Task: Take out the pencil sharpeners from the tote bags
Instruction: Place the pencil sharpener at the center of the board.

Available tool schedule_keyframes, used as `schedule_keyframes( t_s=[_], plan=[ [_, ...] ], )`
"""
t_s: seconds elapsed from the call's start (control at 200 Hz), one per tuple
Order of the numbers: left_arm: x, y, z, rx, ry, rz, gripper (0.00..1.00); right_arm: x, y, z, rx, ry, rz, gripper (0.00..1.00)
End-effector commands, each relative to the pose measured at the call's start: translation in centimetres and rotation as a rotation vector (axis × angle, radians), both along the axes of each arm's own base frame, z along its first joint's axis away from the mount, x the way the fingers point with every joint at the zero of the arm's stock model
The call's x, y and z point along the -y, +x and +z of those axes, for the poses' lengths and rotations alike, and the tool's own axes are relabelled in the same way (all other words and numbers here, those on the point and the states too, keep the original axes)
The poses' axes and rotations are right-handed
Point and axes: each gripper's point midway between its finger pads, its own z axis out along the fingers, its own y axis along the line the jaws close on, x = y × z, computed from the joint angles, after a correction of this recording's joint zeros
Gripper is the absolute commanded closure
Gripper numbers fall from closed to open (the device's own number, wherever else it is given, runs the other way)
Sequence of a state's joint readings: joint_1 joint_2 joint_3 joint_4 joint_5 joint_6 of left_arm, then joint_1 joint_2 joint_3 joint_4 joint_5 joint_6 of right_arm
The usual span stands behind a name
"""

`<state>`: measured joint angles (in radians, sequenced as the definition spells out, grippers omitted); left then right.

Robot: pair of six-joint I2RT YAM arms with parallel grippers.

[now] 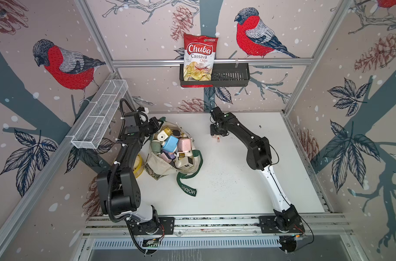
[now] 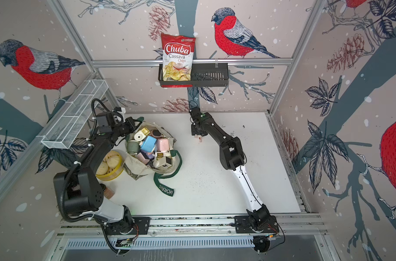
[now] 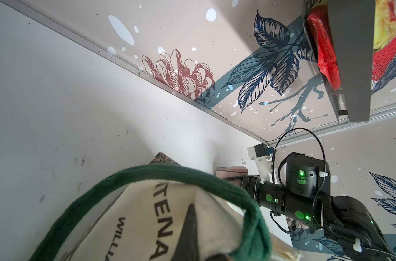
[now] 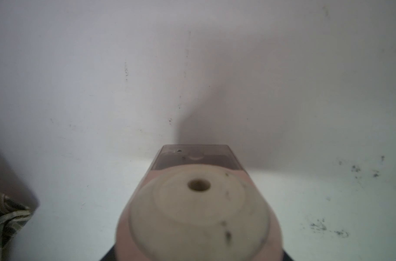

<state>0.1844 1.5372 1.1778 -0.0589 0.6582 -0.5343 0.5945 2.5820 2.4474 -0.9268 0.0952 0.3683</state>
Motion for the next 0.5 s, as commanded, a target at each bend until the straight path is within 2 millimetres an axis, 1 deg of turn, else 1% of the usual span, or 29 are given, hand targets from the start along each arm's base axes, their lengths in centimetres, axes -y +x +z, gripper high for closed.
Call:
schedule_keyframes(
  t_s=[0.0, 0.195, 0.345, 0.495],
  plan=[
    [0.3, 0.76, 3.3, 0.141, 0.013, -0.033, 1.0, -0.14, 0.02, -0.08, -0.002, 0.005, -0.002, 0.43],
    [0.31, 0.75, 3.32, 0.141, 0.011, -0.034, 1.0, -0.28, 0.08, -0.12, 0.002, 0.007, 0.001, 0.36],
    [0.35, 0.72, 3.4, 0.141, 0.01, -0.035, 1.0, -0.41, 0.13, -0.32, 0.002, 0.009, 0.007, 0.35],
    [0.31, 0.71, 3.43, 0.142, 0.011, -0.035, 1.0, -0.55, 0.29, -0.02, 0.011, 0.016, 0.009, 0.35]
  ],
)
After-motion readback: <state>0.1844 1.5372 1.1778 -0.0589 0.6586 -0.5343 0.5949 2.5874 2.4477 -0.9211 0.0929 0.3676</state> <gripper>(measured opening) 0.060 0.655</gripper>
